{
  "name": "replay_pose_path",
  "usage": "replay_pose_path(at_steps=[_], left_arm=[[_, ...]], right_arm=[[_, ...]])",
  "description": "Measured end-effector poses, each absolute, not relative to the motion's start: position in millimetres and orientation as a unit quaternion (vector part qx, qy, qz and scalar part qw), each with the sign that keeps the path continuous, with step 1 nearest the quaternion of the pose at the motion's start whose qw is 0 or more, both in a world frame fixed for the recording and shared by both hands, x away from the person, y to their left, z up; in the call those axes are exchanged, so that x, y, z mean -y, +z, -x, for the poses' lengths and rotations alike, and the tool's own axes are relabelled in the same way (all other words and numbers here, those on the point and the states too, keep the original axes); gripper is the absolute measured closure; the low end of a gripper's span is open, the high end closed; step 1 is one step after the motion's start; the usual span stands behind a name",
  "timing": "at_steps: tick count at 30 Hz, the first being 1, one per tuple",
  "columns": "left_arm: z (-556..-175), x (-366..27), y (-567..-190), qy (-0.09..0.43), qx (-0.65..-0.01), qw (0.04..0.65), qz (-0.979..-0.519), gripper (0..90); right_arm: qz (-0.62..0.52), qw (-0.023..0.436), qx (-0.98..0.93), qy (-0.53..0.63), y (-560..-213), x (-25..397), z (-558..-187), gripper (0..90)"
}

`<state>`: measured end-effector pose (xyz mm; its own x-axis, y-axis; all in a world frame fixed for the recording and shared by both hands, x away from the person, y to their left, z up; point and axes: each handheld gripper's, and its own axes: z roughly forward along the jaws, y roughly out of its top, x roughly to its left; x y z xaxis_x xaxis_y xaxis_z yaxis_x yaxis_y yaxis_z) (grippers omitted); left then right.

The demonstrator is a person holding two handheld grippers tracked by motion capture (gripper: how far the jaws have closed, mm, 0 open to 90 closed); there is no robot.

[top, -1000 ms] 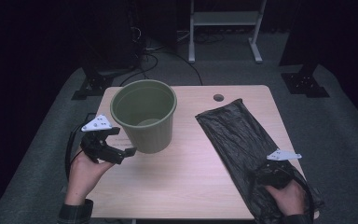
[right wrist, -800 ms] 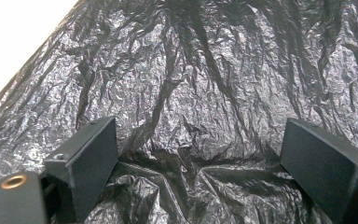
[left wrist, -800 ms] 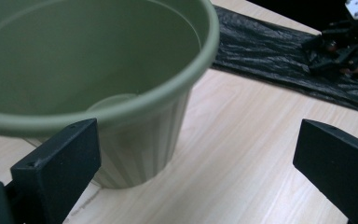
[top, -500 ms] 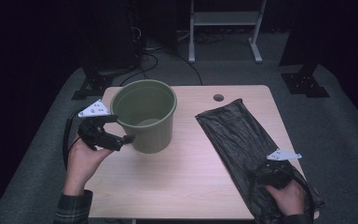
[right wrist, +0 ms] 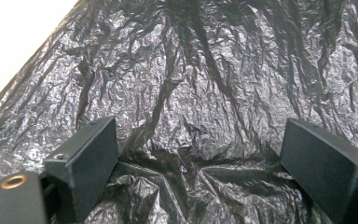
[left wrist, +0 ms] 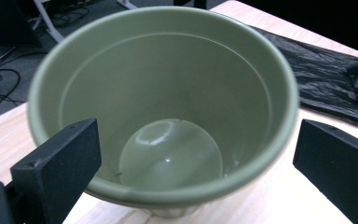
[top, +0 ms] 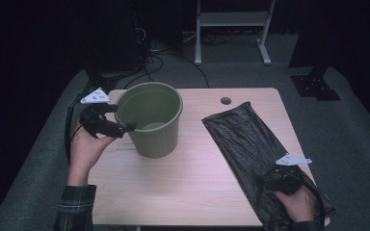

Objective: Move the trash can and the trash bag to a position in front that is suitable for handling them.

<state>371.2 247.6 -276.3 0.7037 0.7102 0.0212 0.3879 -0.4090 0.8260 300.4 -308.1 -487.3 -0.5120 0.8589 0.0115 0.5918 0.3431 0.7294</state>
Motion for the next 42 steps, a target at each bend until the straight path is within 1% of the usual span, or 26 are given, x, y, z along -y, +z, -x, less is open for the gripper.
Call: replay_pose_path(at_steps=[8,16,29,42], left_arm=[[-389,-249,-275,0.205,-0.344,0.412,-0.819,0.0],[-406,-257,-286,0.199,-0.369,0.397,-0.817,0.0],[-415,-268,-300,0.182,-0.395,0.392,-0.811,0.0],[-422,-266,-312,0.163,-0.403,0.38,-0.817,0.0]], right_arm=[[-0.455,0.192,-0.797,0.348,-487,308,-300,10.3],[-0.456,0.191,-0.797,0.348,-487,308,-300,10.2],[-0.455,0.192,-0.797,0.348,-487,308,-300,10.2],[-0.454,0.192,-0.797,0.348,-487,308,-300,10.3]])
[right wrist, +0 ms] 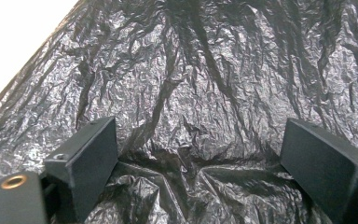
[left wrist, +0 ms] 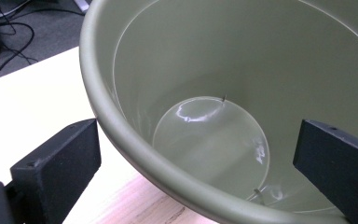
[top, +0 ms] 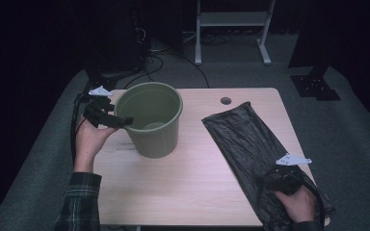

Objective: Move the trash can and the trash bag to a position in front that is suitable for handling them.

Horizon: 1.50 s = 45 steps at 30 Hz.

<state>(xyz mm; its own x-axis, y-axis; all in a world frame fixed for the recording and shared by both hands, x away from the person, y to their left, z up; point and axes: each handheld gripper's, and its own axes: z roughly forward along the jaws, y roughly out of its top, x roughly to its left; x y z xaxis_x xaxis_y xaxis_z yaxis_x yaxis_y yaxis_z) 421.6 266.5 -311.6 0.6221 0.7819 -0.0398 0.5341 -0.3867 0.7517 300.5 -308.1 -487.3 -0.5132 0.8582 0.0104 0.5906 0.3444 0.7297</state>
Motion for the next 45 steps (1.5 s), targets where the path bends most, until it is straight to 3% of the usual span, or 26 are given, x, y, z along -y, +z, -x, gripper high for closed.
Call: replay_pose_path(at_steps=[16,45], left_arm=[[-415,-256,-314,0.145,-0.392,0.393,-0.819,0.0],[-358,-185,-320,0.111,-0.34,0.427,-0.83,0.0]], right_arm=[[-0.455,0.192,-0.797,0.348,-487,308,-300,10.2],[-0.455,0.193,-0.797,0.348,-487,308,-300,10.3]])
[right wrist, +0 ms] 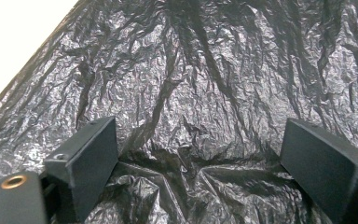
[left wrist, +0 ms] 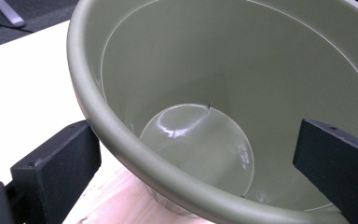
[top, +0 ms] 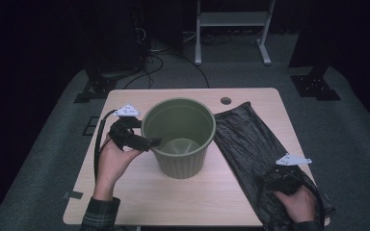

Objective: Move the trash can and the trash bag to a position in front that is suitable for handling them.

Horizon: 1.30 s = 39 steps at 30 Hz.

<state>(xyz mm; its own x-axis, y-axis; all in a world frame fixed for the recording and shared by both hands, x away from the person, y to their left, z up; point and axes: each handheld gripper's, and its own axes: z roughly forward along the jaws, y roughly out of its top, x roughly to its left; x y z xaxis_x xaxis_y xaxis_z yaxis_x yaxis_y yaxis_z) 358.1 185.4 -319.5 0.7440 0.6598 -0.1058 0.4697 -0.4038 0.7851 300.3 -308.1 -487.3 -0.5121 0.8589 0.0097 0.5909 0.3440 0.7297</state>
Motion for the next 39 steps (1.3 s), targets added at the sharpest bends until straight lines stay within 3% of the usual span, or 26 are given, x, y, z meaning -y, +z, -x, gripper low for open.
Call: replay_pose_path(at_steps=[18,28,39], left_arm=[[-337,-171,-321,0.099,-0.317,0.436,-0.836,0.0],[-338,-184,-304,0.118,-0.315,0.446,-0.829,0.0],[-309,-209,-299,0.141,-0.317,0.449,-0.823,0.0]], right_arm=[[-0.455,0.192,-0.797,0.348,-487,308,-300,10.3],[-0.456,0.192,-0.796,0.347,-487,308,-300,10.3],[-0.459,0.193,-0.795,0.347,-487,308,-299,10.3]])
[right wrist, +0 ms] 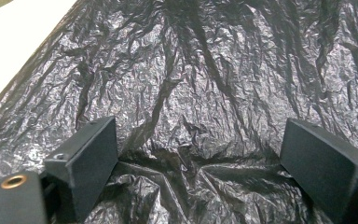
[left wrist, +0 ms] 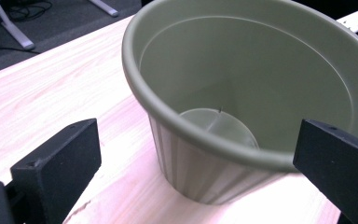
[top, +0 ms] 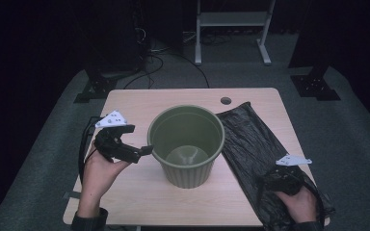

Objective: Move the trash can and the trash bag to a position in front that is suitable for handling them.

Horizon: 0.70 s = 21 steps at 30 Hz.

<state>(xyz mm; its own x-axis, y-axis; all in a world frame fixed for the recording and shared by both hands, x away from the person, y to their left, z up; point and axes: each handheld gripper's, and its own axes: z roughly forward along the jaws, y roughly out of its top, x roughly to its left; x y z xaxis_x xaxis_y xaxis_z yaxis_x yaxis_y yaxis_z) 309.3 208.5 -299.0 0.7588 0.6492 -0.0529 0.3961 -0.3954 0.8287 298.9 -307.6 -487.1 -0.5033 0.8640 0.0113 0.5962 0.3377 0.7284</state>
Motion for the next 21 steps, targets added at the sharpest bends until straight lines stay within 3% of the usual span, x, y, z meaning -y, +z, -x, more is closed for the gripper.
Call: replay_pose_path(at_steps=[21], left_arm=[[-276,-226,-352,0.158,-0.329,0.431,-0.825,0.0]], right_arm=[[-0.462,0.195,-0.793,0.346,-487,307,-298,10.1]])
